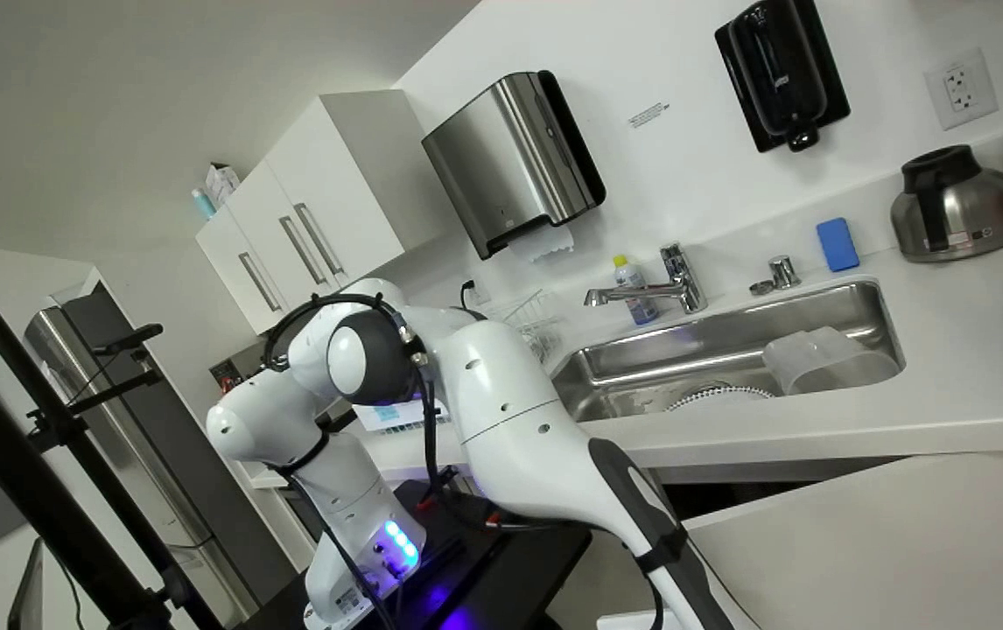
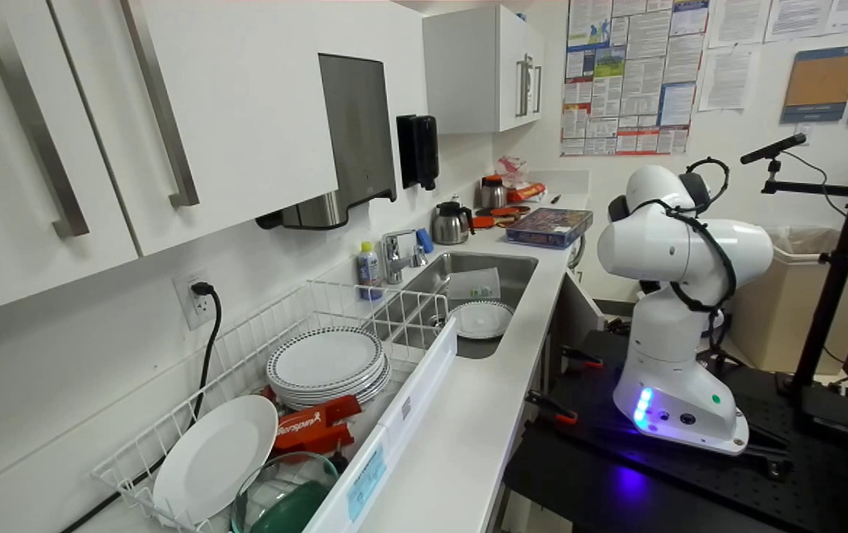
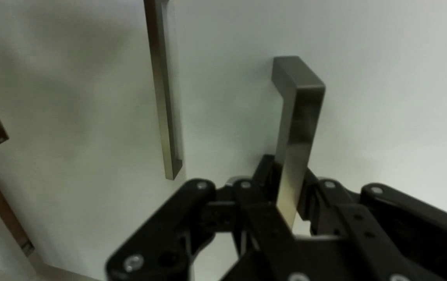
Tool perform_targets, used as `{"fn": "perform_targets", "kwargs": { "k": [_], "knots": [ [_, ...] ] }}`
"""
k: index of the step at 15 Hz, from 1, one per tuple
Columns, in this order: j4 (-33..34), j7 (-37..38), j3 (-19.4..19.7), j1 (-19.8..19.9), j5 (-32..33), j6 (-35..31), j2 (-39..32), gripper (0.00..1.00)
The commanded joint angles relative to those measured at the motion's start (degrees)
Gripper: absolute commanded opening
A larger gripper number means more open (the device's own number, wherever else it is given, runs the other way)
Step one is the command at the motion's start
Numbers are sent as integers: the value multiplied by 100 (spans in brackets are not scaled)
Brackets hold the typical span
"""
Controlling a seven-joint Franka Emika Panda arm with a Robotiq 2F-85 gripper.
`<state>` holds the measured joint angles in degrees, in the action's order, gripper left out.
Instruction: Open the bottom cabinet to your right
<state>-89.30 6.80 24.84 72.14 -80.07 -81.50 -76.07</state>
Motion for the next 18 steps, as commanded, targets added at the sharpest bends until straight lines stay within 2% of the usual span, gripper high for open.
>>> {"fn": "perform_targets", "kwargs": {
  "k": [1,5,6,7,11,15,16,18],
  "knots": [
    [1108,197,-6,496,-98,-664,-475,4],
    [1675,234,-78,801,74,-1409,-520,4],
    [1753,260,-84,808,236,-1578,-449,40],
    [1711,222,-34,744,500,-1624,-268,41],
    [1518,110,87,482,1395,-2193,479,70],
    [1039,-74,130,105,2177,-3251,1035,98],
    [942,-101,122,7,2310,-3588,1116,100],
    [674,-225,107,-88,2573,-4203,1387,97]
  ]
}}
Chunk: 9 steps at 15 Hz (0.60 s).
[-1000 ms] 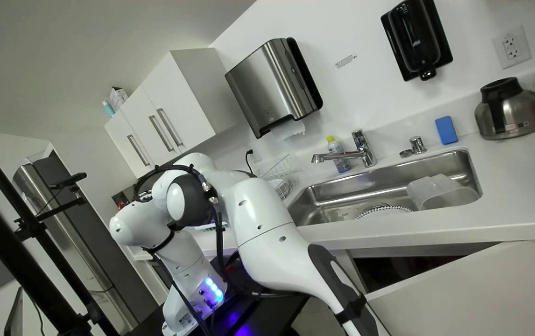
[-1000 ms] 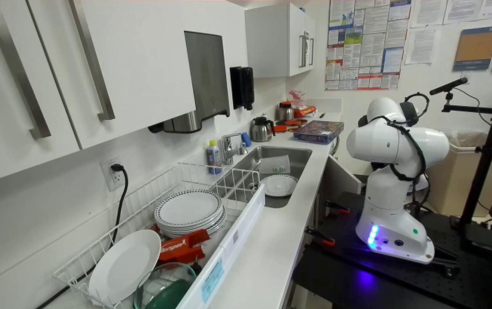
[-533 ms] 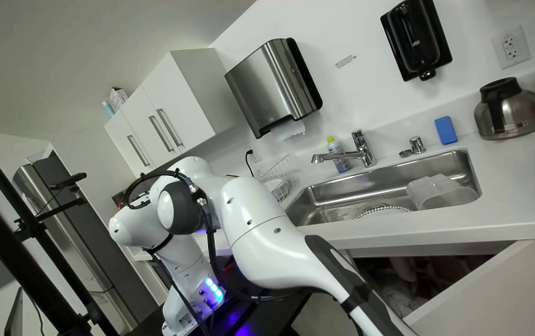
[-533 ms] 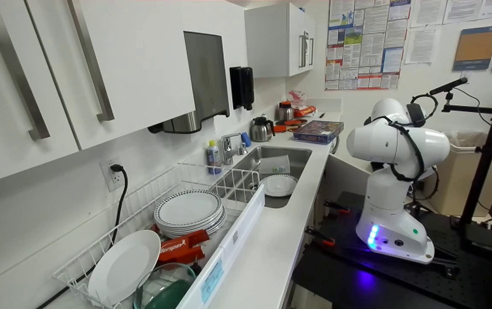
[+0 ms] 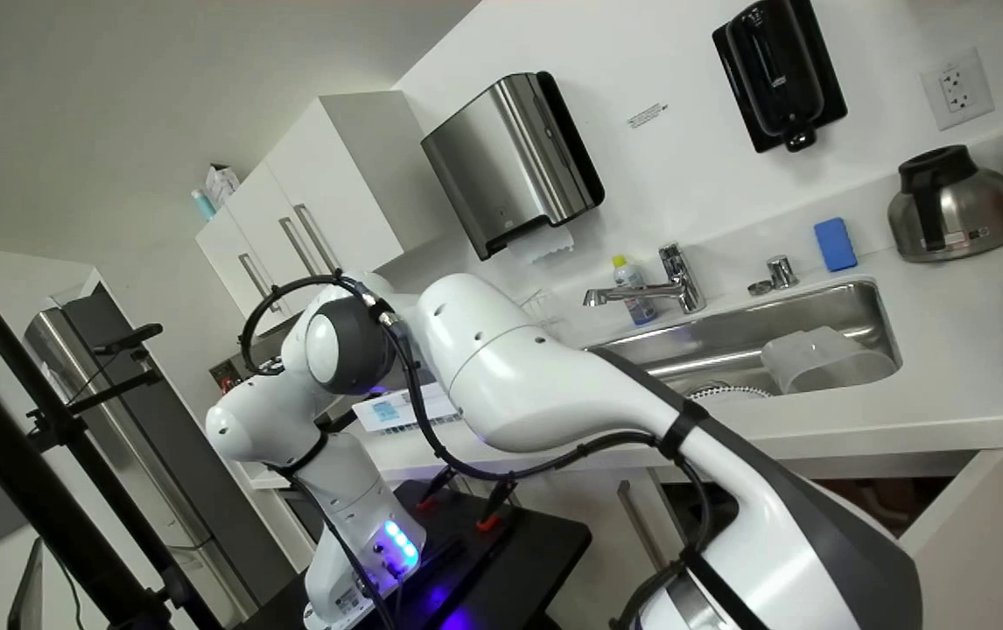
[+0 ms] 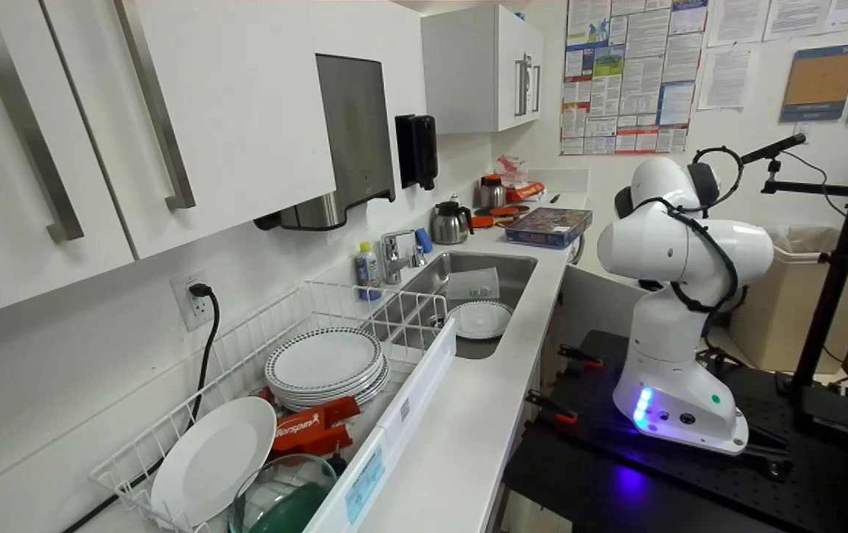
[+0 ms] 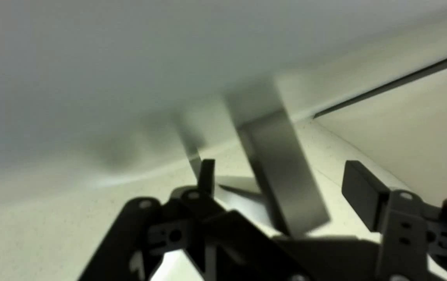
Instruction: Open the bottom cabinet to your right
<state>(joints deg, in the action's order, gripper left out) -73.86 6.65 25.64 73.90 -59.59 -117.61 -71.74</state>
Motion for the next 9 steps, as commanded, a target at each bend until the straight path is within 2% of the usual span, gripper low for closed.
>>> {"fn": "perform_targets", "kwargs": {
  "k": [1,4,8,9],
  "knots": [
    [-1017,-264,22,-317,722,-891,1181,100],
    [-1531,-504,-44,-445,1246,-1827,1992,100],
    [-2328,-1032,-301,-435,1701,-2655,3200,100],
    [-2530,-1388,-98,-637,1414,-2719,3428,100]
  ]
}}
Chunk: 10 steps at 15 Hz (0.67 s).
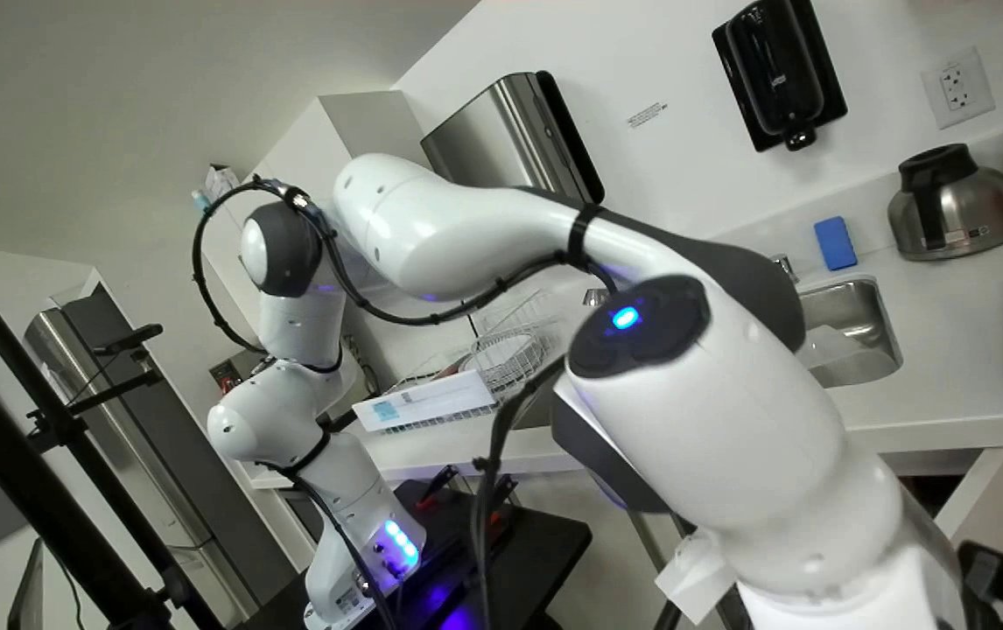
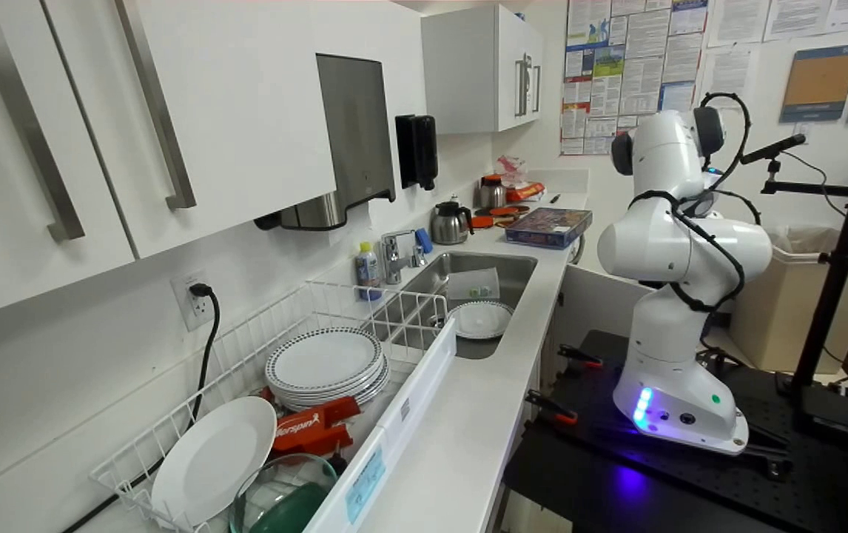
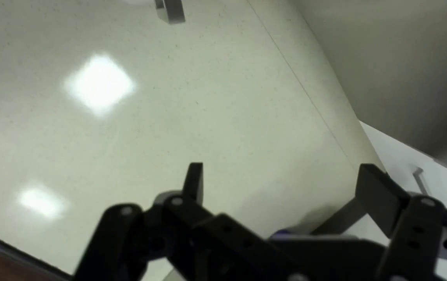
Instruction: Open the bottom cabinet to your right
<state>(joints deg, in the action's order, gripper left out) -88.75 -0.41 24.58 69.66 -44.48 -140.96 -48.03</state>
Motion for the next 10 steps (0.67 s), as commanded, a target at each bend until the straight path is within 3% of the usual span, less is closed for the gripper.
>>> {"fn": "perform_targets", "kwargs": {
  "k": [1,5,8,10],
  "knots": [
    [-1254,-879,-29,-235,-82,-452,1368,100],
    [-2111,-1729,-81,-376,-153,-127,2611,100],
    [-2815,-1757,29,-613,142,312,3523,100],
    [-3294,-1623,-99,-598,429,662,4129,100]
  ]
}}
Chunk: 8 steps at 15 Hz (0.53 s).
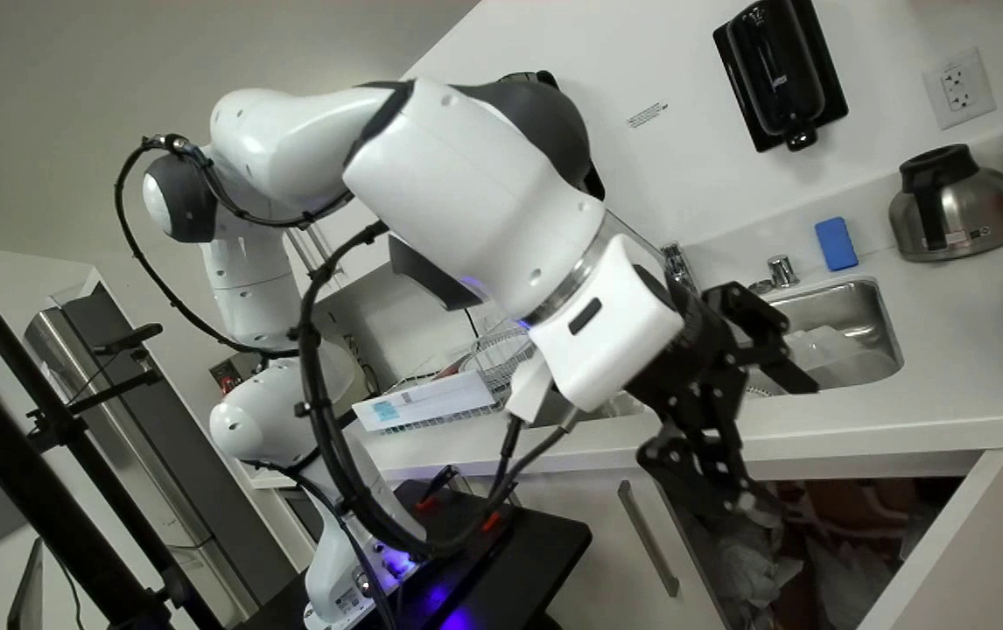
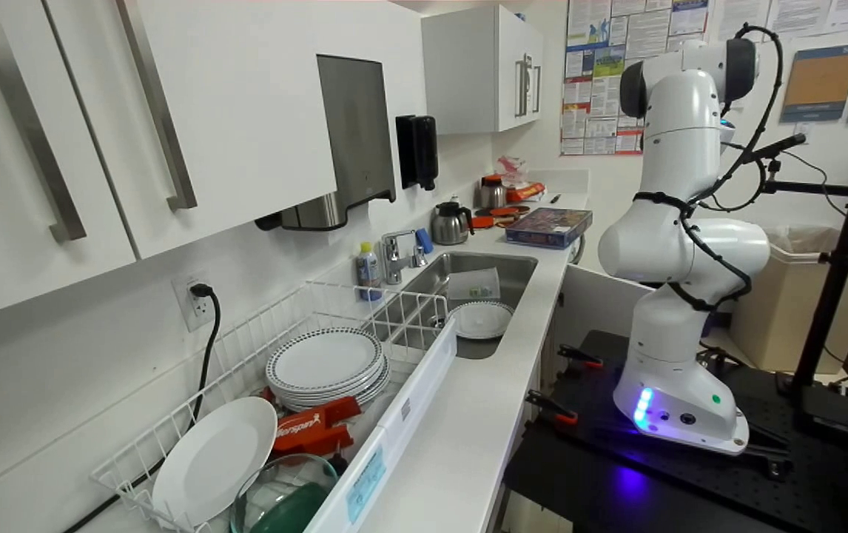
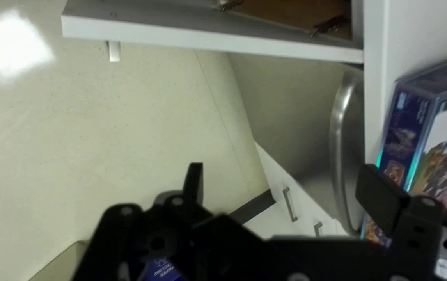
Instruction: Open the bottom cabinet to your right
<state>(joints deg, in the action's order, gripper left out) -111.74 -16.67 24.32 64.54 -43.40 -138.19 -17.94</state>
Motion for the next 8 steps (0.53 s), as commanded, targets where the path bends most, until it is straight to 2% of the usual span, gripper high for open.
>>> {"fn": "perform_targets", "kwargs": {
  "k": [1,4,8],
  "knots": [
    [-232,34,-107,49,145,160,297,100],
    [-751,20,-50,-85,243,330,889,100],
    [-883,18,-45,-101,250,332,976,100]
  ]
}}
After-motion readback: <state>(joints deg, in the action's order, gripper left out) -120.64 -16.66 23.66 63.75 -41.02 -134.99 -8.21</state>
